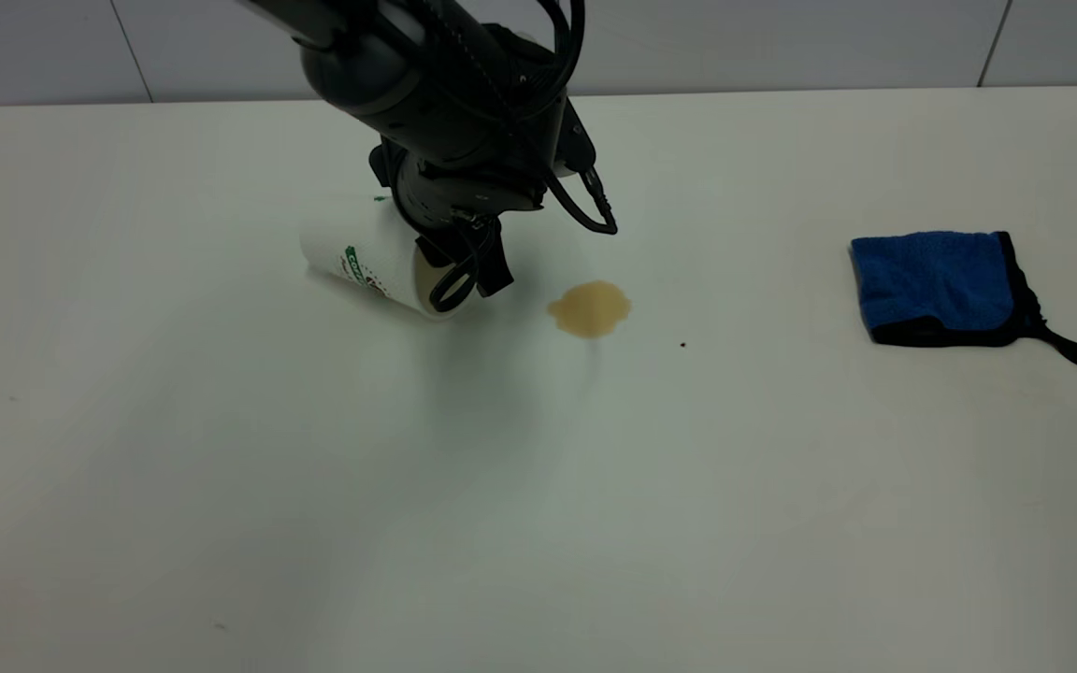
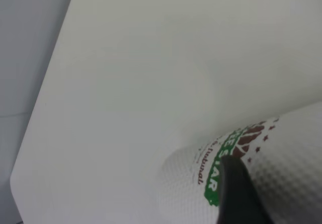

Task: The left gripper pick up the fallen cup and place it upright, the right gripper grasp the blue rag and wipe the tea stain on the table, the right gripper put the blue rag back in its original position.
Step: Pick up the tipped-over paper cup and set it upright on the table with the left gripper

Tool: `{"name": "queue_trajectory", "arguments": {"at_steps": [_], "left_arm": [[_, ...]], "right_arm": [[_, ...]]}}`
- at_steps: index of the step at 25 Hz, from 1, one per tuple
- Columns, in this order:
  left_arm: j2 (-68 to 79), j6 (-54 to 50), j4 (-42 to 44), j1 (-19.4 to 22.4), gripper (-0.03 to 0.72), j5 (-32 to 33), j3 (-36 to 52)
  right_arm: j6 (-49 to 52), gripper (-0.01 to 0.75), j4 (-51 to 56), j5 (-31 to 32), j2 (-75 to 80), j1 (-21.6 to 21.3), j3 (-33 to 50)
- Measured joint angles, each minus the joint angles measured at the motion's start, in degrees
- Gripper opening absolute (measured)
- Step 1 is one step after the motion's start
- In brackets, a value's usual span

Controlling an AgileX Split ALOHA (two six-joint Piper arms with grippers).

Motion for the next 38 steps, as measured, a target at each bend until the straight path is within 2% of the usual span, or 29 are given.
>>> {"name": "queue_trajectory", "arguments": {"at_steps": [4,9,12,18,22,28,35,38], "left_arm": [[0.06,-0.74,0.8,0.84,0.273,0.08,-0.01],[0.06,-0.74,4.41,1.02,0.06,3.33,-0.18],[-0.79,-0.5,3.73,1.02,0.028,4.41,-0.78],[-9.56,3.57,-6.05,2.06,0.025,2.71,-3.28],[-15.23,11.7,-19.0,5.46,0.025,1.25,-5.58],[-19.08,29.98,-47.04,13.57,0.025,0.58,-5.95],[-19.67,60.26,-84.71,23.53,0.025,0.81,-5.95],[-18.55,72.93,-97.6,27.3,0.025,0.81,-5.95]], "right_arm": [[0.0,0.578,0.0,0.0,0.0,0.0,0.0],[0.0,0.578,0.0,0.0,0.0,0.0,0.0],[0.0,0.578,0.0,0.0,0.0,0.0,0.0],[0.0,0.578,0.0,0.0,0.0,0.0,0.0],[0.0,0.578,0.0,0.0,0.0,0.0,0.0],[0.0,0.578,0.0,0.0,0.0,0.0,0.0],[0.0,0.578,0.0,0.0,0.0,0.0,0.0],[0.0,0.578,0.0,0.0,0.0,0.0,0.0]]}}
